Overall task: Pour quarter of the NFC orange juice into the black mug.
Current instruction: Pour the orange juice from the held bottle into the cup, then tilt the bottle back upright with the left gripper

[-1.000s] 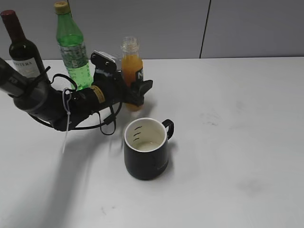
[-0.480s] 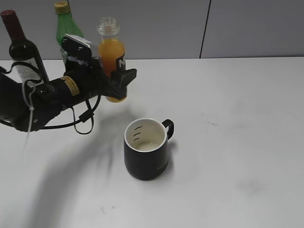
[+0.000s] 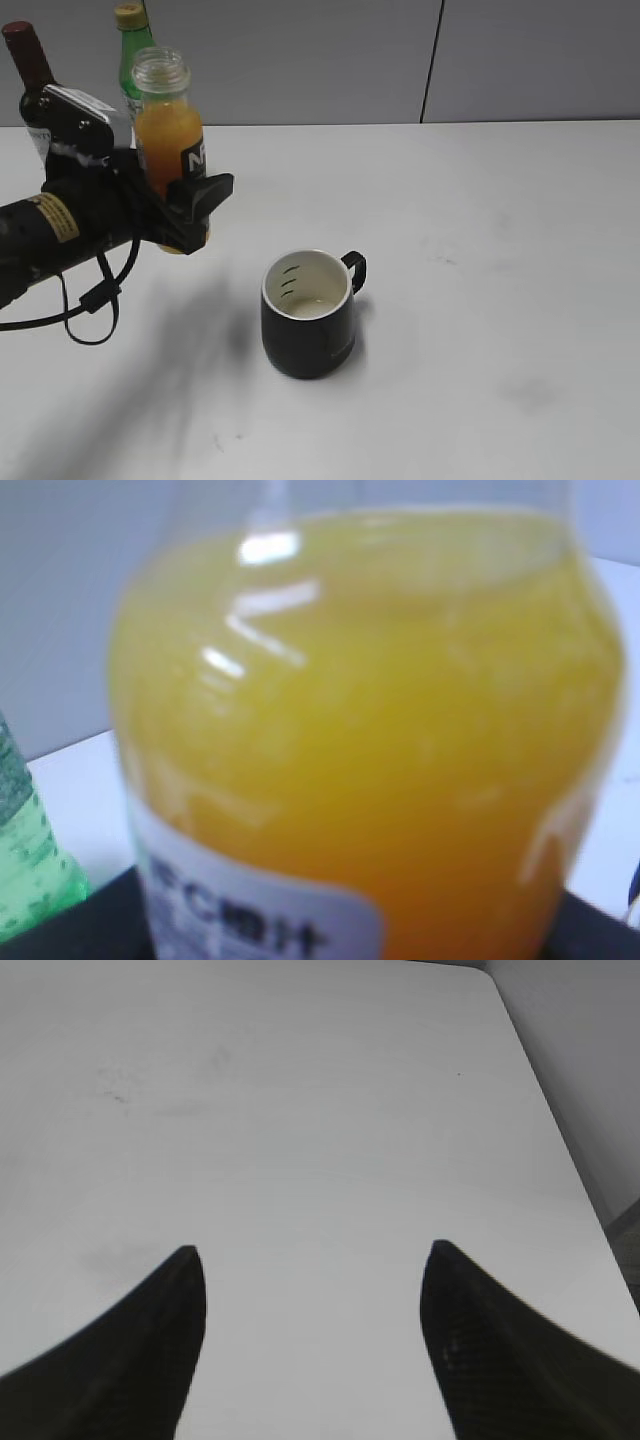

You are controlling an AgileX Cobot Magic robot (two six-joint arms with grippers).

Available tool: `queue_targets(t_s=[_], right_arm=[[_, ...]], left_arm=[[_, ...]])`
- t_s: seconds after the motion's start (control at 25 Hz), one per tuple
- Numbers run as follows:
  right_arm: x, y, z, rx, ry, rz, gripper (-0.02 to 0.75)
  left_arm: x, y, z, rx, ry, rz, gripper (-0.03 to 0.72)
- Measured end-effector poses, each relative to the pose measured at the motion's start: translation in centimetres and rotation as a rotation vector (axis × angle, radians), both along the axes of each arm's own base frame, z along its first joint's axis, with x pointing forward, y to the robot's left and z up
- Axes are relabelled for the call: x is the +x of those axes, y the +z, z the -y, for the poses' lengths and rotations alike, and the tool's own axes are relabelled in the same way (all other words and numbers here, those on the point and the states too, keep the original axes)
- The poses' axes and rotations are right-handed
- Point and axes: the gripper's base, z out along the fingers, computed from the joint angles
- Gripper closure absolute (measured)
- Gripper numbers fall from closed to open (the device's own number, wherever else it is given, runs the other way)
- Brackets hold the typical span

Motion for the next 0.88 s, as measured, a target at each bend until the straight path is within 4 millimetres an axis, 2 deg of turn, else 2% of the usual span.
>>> queue_targets(t_s=[0.2, 0.4, 0.88], right_arm=[[0.0, 0.0, 0.0, 0.0, 0.0, 0.0, 0.225], [0.0, 0.0, 0.0, 0.0, 0.0, 0.0, 0.225], [0.0, 0.0, 0.0, 0.0, 0.0, 0.0, 0.225]], left_arm=[[-0.99, -0.25, -0.46, 0.02, 0.003, -0.025, 0.218], [-0.9, -0.39, -0.48, 0.067, -0.002, -0.013, 0.218], [-0.48, -0.59, -0.37, 0.041, 0.072, -0.019, 0.218]])
